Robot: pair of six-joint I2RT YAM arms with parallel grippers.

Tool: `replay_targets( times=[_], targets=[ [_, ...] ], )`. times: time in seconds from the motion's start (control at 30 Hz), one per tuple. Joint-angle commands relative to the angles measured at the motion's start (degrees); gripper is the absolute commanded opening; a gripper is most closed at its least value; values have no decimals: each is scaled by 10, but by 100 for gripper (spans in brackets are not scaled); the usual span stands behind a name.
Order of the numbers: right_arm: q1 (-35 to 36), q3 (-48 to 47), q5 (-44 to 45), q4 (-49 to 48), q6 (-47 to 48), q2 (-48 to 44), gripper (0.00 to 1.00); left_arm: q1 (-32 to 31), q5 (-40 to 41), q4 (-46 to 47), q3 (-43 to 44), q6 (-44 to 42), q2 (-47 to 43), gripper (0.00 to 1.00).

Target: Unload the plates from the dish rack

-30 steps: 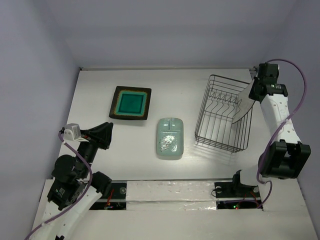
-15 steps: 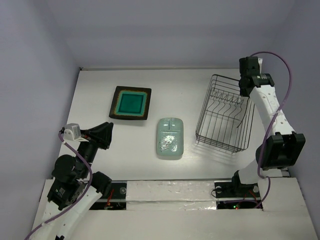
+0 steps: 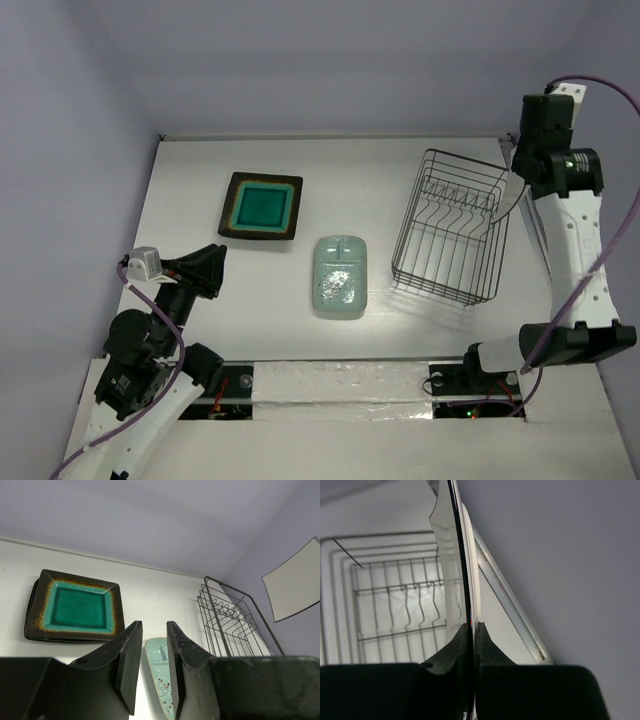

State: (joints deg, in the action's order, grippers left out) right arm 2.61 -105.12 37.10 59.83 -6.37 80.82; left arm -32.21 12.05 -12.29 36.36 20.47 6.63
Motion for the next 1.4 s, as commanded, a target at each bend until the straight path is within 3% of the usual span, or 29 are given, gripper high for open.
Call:
replay_targets(
  times=[0.0,0.13,0.23,0.37,0.57,0.77,1.07,1.33,1.37],
  targets=[
    [1,-73,-15,-65,-43,-50,0,-4,-2,26,0,-3,3,23],
    [25,-45,-147,-116,-160,-89,0,-4,-2,26,-1,-3,7,23],
    [76,44,-250,-237,-257,-123,0,-4,-2,25,-1,-3,10,23],
    [175,139,-309,-452,-353,-106,0,-4,-2,21,1,0,13,23],
    [302,167,-317,-706,-456,46,0,-4,-2,16,1,5,15,23],
    [364,151,-279,-892,-581,214,0,-4,-2,13,3,6,35,23],
    [406,80,-246,-930,-655,366,0,-4,-2,12,2,9,50,23],
    [425,159,-215,-947,-699,391,0,-4,-2,12,3,7,58,23],
    [425,164,-214,-946,-700,394,5,-4,-2,13,2,7,58,23]
  ],
)
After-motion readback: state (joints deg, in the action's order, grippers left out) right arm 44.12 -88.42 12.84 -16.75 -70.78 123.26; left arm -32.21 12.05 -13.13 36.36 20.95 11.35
